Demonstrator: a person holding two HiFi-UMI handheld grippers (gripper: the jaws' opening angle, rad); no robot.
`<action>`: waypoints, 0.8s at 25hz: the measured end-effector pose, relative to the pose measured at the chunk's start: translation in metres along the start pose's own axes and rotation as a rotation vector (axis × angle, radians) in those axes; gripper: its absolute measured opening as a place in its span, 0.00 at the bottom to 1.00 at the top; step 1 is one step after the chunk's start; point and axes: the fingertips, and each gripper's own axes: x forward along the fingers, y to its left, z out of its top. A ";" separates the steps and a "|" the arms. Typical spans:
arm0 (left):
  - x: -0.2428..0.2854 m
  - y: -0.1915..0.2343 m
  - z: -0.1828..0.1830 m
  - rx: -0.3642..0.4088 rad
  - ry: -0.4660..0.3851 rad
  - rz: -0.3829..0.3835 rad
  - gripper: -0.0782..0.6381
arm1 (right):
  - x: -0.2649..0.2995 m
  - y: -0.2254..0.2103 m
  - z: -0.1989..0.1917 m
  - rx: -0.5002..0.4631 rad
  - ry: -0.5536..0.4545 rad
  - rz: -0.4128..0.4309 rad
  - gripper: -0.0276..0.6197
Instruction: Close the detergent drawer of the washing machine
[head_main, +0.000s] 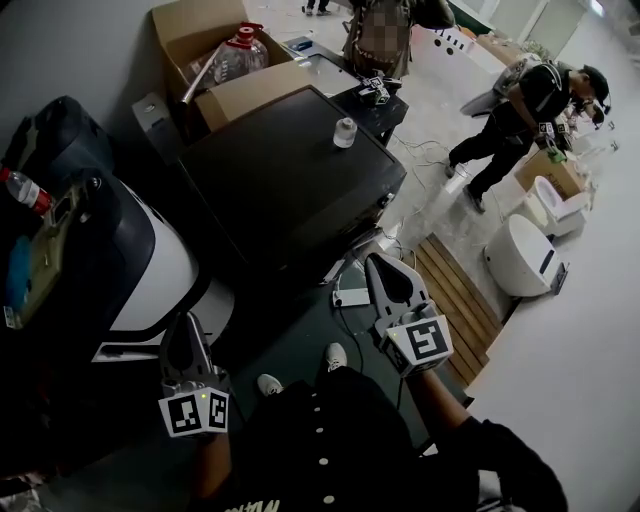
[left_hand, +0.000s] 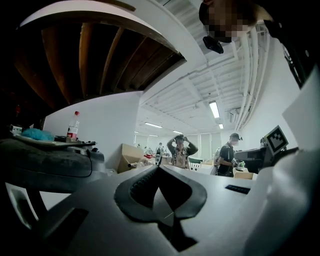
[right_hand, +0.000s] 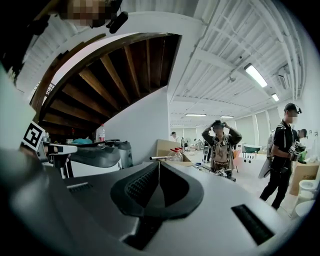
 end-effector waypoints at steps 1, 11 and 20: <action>0.000 0.001 0.002 0.006 -0.004 0.004 0.12 | 0.000 0.000 0.005 0.003 -0.016 -0.005 0.09; -0.001 0.007 0.014 0.016 -0.032 0.004 0.12 | -0.001 0.009 0.026 0.002 -0.088 -0.002 0.09; 0.000 0.006 0.017 0.033 -0.039 0.002 0.12 | 0.002 0.019 0.029 -0.001 -0.096 0.035 0.09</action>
